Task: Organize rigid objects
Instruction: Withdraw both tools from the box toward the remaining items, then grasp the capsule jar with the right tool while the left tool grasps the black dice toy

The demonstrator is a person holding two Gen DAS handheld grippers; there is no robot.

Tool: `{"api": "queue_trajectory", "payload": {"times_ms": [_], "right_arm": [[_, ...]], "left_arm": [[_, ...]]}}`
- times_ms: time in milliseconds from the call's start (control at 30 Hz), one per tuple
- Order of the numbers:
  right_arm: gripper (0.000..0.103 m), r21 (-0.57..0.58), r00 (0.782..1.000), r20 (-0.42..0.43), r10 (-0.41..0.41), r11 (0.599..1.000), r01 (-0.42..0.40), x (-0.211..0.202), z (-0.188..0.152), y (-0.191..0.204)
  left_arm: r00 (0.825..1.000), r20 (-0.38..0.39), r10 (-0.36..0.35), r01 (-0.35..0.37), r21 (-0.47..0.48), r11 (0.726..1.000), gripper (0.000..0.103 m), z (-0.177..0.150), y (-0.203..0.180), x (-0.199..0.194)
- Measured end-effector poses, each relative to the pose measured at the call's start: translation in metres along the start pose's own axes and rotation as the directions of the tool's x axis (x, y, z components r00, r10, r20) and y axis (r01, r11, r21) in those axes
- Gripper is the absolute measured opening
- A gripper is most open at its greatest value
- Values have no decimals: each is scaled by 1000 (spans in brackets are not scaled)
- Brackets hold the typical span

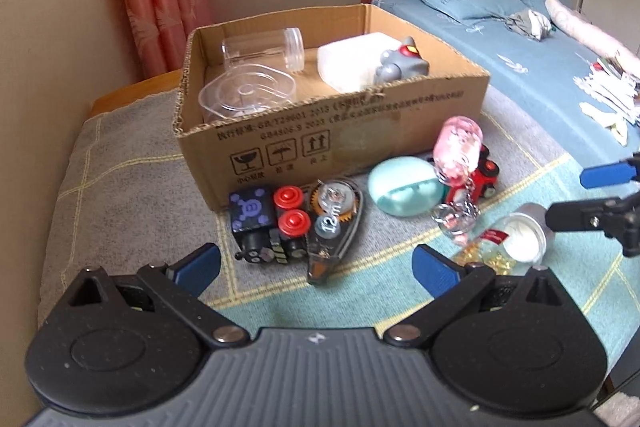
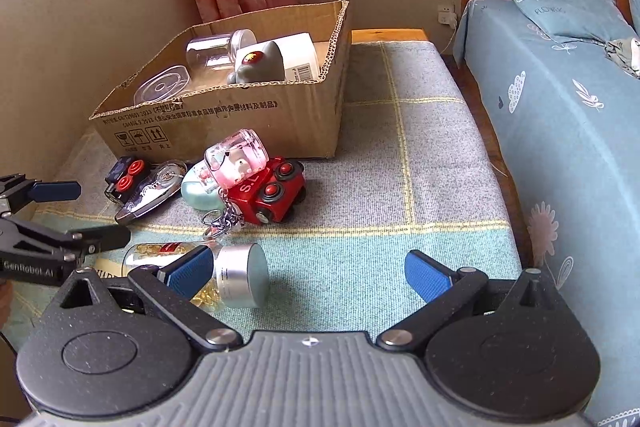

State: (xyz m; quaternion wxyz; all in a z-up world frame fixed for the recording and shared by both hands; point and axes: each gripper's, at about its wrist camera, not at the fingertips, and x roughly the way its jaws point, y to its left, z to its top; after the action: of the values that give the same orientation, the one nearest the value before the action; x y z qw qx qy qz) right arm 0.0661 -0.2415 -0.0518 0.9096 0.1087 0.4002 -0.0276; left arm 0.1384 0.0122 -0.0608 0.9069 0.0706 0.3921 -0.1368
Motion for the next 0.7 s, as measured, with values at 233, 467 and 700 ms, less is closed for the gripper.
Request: {"api": "queue_trajectory", "payload": {"times_ms": [233,467,700], "right_arm": [[103,-5,1000,12,4,1000,-4,-2,4,2],[103,-13,1000,8,5,1000,-5,1,7,3],[103,-69,999,19,33,997,-31,5,12,9]], "left_arm": [[995,33,96,-93,-86,992,101,15,26,22],[992,6,126,-124,-120,985,101,15,38,40],[988,-24,152,-154,-104,983,101,-1,51,37]]}}
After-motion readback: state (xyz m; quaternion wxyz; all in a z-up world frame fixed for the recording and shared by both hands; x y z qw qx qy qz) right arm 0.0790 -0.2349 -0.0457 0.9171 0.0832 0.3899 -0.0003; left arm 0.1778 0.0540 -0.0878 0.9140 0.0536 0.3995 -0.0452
